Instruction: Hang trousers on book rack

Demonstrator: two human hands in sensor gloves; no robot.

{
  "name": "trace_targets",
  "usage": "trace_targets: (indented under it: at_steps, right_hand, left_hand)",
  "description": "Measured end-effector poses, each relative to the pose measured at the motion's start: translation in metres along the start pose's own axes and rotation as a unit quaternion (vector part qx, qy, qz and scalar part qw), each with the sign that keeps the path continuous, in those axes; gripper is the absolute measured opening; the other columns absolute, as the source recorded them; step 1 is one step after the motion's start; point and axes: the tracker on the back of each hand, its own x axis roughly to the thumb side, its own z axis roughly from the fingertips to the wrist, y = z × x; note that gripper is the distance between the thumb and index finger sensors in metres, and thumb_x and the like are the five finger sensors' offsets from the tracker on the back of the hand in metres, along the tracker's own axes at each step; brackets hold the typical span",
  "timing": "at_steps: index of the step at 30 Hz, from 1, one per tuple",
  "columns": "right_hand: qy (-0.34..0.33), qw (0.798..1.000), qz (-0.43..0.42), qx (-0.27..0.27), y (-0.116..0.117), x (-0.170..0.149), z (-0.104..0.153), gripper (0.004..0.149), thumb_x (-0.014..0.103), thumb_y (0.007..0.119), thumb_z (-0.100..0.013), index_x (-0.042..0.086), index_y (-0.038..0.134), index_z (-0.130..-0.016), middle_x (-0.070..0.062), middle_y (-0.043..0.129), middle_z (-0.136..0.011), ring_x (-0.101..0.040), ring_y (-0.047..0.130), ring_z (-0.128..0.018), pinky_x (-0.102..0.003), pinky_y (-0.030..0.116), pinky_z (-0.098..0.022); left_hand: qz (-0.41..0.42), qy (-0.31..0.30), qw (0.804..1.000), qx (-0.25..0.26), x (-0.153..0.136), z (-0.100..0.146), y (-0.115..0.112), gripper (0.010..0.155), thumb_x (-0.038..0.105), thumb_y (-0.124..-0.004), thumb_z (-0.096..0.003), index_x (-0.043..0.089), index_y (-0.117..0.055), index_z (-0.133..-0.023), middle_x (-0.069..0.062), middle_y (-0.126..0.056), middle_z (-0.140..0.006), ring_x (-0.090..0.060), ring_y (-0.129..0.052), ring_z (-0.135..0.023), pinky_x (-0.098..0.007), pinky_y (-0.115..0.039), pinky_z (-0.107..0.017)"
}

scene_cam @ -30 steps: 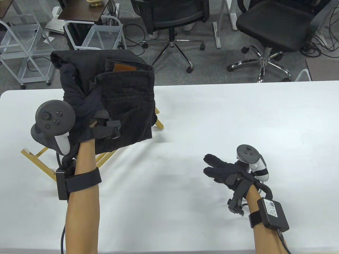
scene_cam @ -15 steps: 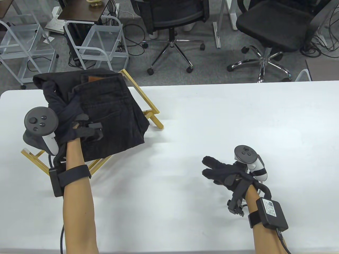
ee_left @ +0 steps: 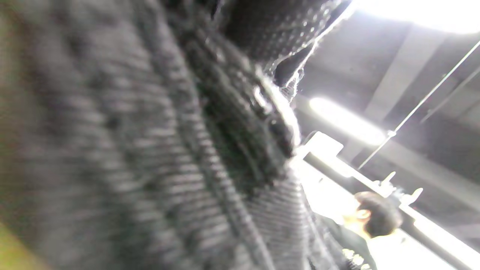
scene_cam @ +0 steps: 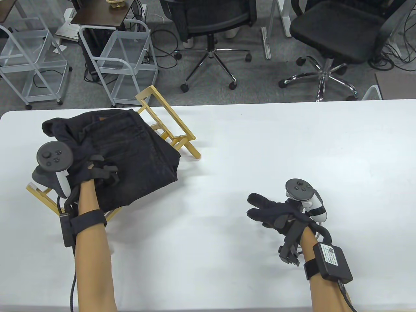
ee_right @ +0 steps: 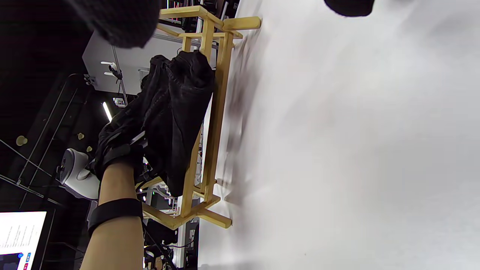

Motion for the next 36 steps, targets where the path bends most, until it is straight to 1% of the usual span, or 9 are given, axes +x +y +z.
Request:
trace_targets:
  at_steps: [5, 10, 12, 14, 18, 23, 28, 33, 36]
  right_hand:
    - [0.005, 1.0, 0.004, 0.003, 0.001, 0.0, -0.001, 0.096, 0.058, 0.075, -0.045, 0.0, 0.025, -0.105, -0.034, 0.015, -0.109, -0.063, 0.048, -0.095, -0.077, 0.046, -0.06]
    - [0.007, 1.0, 0.01, 0.003, 0.001, 0.0, -0.001, 0.096, 0.057, 0.075, -0.045, 0.0, 0.026, -0.105, -0.034, 0.016, -0.109, -0.063, 0.048, -0.095, -0.077, 0.046, -0.06]
    - [0.005, 1.0, 0.012, 0.003, 0.001, 0.0, -0.001, 0.096, 0.058, 0.075, -0.045, 0.0, 0.026, -0.105, -0.034, 0.016, -0.109, -0.064, 0.048, -0.095, -0.077, 0.046, -0.06]
    - [0.006, 1.0, 0.013, 0.003, 0.001, 0.0, -0.001, 0.096, 0.058, 0.075, -0.045, 0.0, 0.026, -0.105, -0.034, 0.017, -0.109, -0.063, 0.048, -0.095, -0.077, 0.047, -0.059]
    - [0.008, 1.0, 0.025, 0.003, 0.003, 0.001, -0.001, 0.097, 0.058, 0.075, -0.045, 0.0, 0.026, -0.105, -0.035, 0.017, -0.109, -0.063, 0.049, -0.095, -0.077, 0.047, -0.059]
    - [-0.007, 0.999, 0.041, -0.013, 0.005, 0.006, 0.002, 0.097, 0.058, 0.075, -0.044, 0.0, 0.025, -0.104, -0.035, 0.019, -0.109, -0.063, 0.048, -0.095, -0.077, 0.046, -0.059]
    - [-0.028, 0.996, 0.073, -0.053, 0.006, 0.012, 0.003, 0.098, 0.058, 0.075, -0.043, -0.001, 0.025, -0.104, -0.034, 0.02, -0.109, -0.063, 0.043, -0.095, -0.079, 0.041, -0.058]
    - [-0.058, 0.985, 0.119, -0.107, 0.008, 0.021, 0.004, 0.099, 0.059, 0.075, -0.042, 0.0, 0.026, -0.103, -0.034, 0.02, -0.109, -0.063, 0.038, -0.095, -0.08, 0.037, -0.057]
    - [-0.07, 0.982, 0.124, -0.121, 0.01, 0.025, 0.005, 0.099, 0.06, 0.075, -0.041, 0.0, 0.026, -0.103, -0.034, 0.02, -0.109, -0.063, 0.036, -0.095, -0.08, 0.036, -0.057]
  left_hand:
    - [-0.074, 0.076, 0.994, -0.028, -0.009, 0.003, -0.014, 0.086, 0.022, -0.088, -0.0422, 0.015, -0.026, -0.102, 0.004, -0.074, -0.1, -0.037, -0.087, -0.09, -0.069, -0.056, -0.069]
    - [-0.173, 0.131, 0.973, -0.076, -0.016, 0.003, -0.028, 0.09, 0.024, -0.084, -0.0444, 0.014, -0.014, -0.101, -0.005, -0.064, -0.107, -0.042, -0.07, -0.101, -0.072, -0.047, -0.071]
    - [-0.202, 0.154, 0.963, -0.095, -0.018, 0.003, -0.031, 0.094, 0.031, -0.084, -0.0439, 0.012, -0.012, -0.101, -0.01, -0.057, -0.11, -0.047, -0.048, -0.107, -0.072, -0.039, -0.072]
    - [-0.21, 0.171, 0.957, -0.103, -0.018, 0.006, -0.029, 0.097, 0.041, -0.085, -0.0421, 0.012, -0.015, -0.101, -0.016, -0.049, -0.113, -0.05, -0.034, -0.108, -0.072, -0.032, -0.071]
    - [-0.188, 0.178, 0.959, -0.117, -0.011, 0.014, -0.02, 0.102, 0.055, -0.083, -0.0413, 0.012, -0.013, -0.102, -0.018, -0.037, -0.115, -0.051, -0.022, -0.107, -0.072, -0.025, -0.07]
    - [-0.147, 0.13, 0.971, -0.137, 0.016, 0.029, -0.005, 0.1, 0.059, -0.08, -0.0415, 0.014, -0.015, -0.103, -0.018, -0.03, -0.116, -0.05, -0.016, -0.107, -0.072, -0.02, -0.07]
    - [-0.084, -0.016, 0.986, -0.144, 0.049, 0.06, 0.004, 0.096, 0.061, -0.078, -0.0406, 0.016, -0.022, -0.105, -0.014, -0.032, -0.116, -0.047, -0.015, -0.108, -0.07, -0.013, -0.069]
    - [-0.028, -0.156, 0.97, -0.185, 0.07, 0.111, -0.004, 0.095, 0.064, -0.076, -0.0388, 0.019, -0.027, -0.106, -0.011, -0.036, -0.117, -0.045, -0.02, -0.11, -0.07, -0.015, -0.07]
    - [-0.016, -0.193, 0.952, -0.236, 0.074, 0.139, -0.015, 0.096, 0.067, -0.075, -0.0381, 0.018, -0.029, -0.106, -0.012, -0.038, -0.117, -0.046, -0.022, -0.11, -0.07, -0.016, -0.07]
